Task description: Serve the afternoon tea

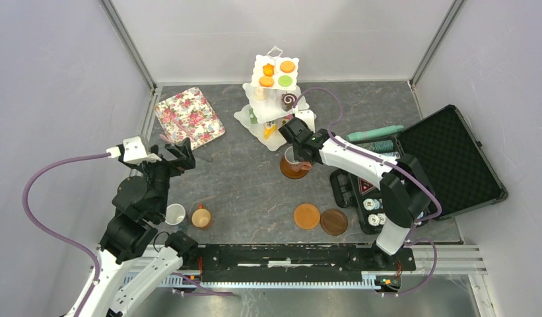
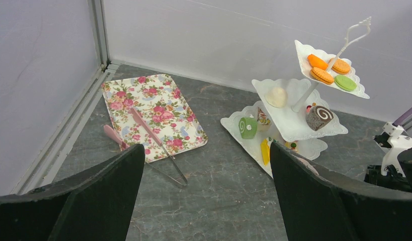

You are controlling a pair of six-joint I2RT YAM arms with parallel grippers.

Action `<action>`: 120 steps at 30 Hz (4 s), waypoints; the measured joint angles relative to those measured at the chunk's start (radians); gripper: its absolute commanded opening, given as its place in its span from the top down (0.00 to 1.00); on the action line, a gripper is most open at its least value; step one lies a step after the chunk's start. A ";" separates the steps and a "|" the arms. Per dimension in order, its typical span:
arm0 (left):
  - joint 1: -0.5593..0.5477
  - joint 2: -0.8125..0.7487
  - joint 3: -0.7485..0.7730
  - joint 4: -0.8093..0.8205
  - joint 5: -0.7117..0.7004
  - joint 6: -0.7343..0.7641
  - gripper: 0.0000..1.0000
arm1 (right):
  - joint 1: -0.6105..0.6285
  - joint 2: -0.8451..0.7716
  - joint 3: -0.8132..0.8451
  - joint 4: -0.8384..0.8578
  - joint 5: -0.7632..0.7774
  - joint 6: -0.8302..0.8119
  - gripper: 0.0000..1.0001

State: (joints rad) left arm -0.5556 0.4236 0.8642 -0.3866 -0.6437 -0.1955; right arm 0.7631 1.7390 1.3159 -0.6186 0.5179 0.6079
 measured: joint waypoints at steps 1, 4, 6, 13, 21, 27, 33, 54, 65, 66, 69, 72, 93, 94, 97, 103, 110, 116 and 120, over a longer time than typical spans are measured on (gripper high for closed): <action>0.000 0.000 0.000 0.000 0.000 0.000 0.00 | -0.004 0.002 0.000 0.003 -0.007 0.000 1.00; 0.000 0.000 0.000 0.000 0.000 0.000 0.00 | -0.018 0.013 0.000 0.019 -0.029 0.001 1.00; 0.000 0.000 0.000 0.000 0.001 0.000 0.00 | -0.026 0.019 0.000 0.024 -0.040 0.001 1.00; 0.000 0.000 0.000 0.000 0.008 0.000 0.00 | -0.044 0.031 0.000 0.035 -0.062 0.000 0.94; 0.000 0.000 0.000 0.000 0.018 0.000 0.00 | -0.045 0.034 -0.005 0.051 -0.074 -0.003 0.68; 0.000 0.000 -0.001 0.000 0.018 0.000 0.00 | -0.045 0.034 -0.006 0.077 -0.095 -0.011 0.58; 0.000 0.000 -0.001 0.000 0.019 0.000 0.00 | -0.045 0.033 -0.006 0.088 -0.104 -0.026 0.34; 0.004 0.021 -0.002 0.000 0.032 0.000 0.00 | 0.050 -0.363 -0.109 -0.052 -0.089 -0.338 0.13; 0.024 0.062 -0.002 0.000 0.032 0.000 0.00 | 0.350 -0.520 -0.588 0.105 -0.208 -0.234 0.53; 0.024 0.067 -0.002 0.000 0.031 0.000 0.00 | 0.353 -0.521 -0.629 0.130 -0.219 -0.219 0.56; 0.024 0.076 -0.002 -0.001 0.023 0.000 0.00 | 0.356 -0.518 -0.703 0.195 -0.238 -0.184 0.53; 0.028 0.075 -0.003 0.000 0.015 0.000 0.00 | 0.365 -0.497 -0.737 0.271 -0.251 -0.162 0.52; 0.061 0.074 -0.004 0.000 0.026 0.000 0.00 | 0.401 0.013 -0.354 0.514 -0.196 -0.250 0.35; 0.061 0.071 -0.004 -0.001 0.026 0.000 0.00 | 0.396 0.035 -0.328 0.515 -0.195 -0.260 0.35; 0.061 0.068 -0.004 -0.001 0.026 0.000 0.00 | 0.361 0.093 -0.262 0.522 -0.205 -0.282 0.35; 0.061 0.057 -0.004 0.000 0.027 0.000 0.00 | 0.261 0.167 -0.169 0.528 -0.242 -0.315 0.35; 0.061 0.042 -0.004 -0.001 0.027 0.000 0.00 | 0.208 0.258 -0.028 0.481 -0.244 -0.361 0.34; 0.061 0.040 -0.004 0.000 0.027 0.000 0.00 | 0.187 0.288 0.025 0.443 -0.222 -0.389 0.34; 0.061 0.040 -0.004 0.000 0.027 0.000 0.00 | 0.164 0.317 0.074 0.420 -0.192 -0.418 0.35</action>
State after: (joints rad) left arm -0.4946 0.4633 0.8604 -0.3870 -0.6167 -0.1959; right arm 0.9276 2.0556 1.3903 -0.1989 0.3256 0.1902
